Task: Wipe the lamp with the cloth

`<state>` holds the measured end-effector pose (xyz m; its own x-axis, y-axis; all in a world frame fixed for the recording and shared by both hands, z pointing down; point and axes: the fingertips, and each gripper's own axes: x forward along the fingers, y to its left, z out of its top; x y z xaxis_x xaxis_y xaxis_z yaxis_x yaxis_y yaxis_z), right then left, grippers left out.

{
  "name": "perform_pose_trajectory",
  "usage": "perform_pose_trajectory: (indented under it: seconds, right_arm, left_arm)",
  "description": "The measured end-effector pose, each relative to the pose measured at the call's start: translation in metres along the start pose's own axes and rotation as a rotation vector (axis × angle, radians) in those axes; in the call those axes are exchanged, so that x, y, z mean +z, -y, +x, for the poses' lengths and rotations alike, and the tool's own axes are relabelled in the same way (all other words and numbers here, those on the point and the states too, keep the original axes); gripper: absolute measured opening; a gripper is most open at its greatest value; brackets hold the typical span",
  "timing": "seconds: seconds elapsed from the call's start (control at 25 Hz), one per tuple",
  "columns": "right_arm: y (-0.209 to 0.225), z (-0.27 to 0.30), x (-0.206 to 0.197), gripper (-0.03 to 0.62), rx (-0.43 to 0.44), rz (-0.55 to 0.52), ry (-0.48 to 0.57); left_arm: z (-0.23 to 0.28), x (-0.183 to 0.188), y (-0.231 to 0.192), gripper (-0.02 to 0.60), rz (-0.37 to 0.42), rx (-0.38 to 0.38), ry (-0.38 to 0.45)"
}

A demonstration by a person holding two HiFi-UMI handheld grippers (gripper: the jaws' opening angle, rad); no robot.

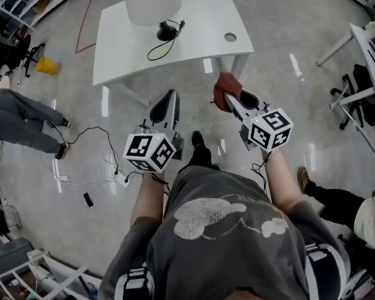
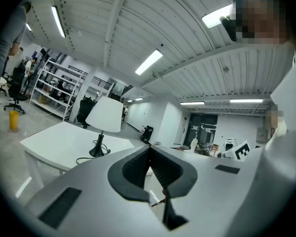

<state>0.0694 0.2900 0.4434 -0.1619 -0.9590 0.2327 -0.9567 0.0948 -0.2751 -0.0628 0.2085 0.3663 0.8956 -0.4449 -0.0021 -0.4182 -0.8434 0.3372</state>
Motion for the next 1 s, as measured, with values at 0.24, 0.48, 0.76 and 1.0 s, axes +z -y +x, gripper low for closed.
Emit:
perform_pose_trajectory:
  seconds: [0.24,0.48,0.76,1.0]
  right_arm:
    - [0.051,0.03,0.023,0.096,-0.031,0.004,-0.02]
    - [0.07,0.084,0.055,0.095,-0.031,0.002,-0.006]
    - [0.081,0.146,0.089,0.096,-0.048,-0.019,0.013]
    - [0.094,0.179,0.109,0.096,-0.087,-0.029,0.033]
  left_arm:
    - [0.062,0.015,-0.019,0.008,0.005,-0.017,0.003]
    - [0.103,0.037,-0.055,0.008,0.005,-0.027,0.011]
    - [0.138,0.065,-0.104,0.008,0.008,-0.052,0.036]
    - [0.166,0.079,-0.135,0.008,-0.007,-0.081,0.051]
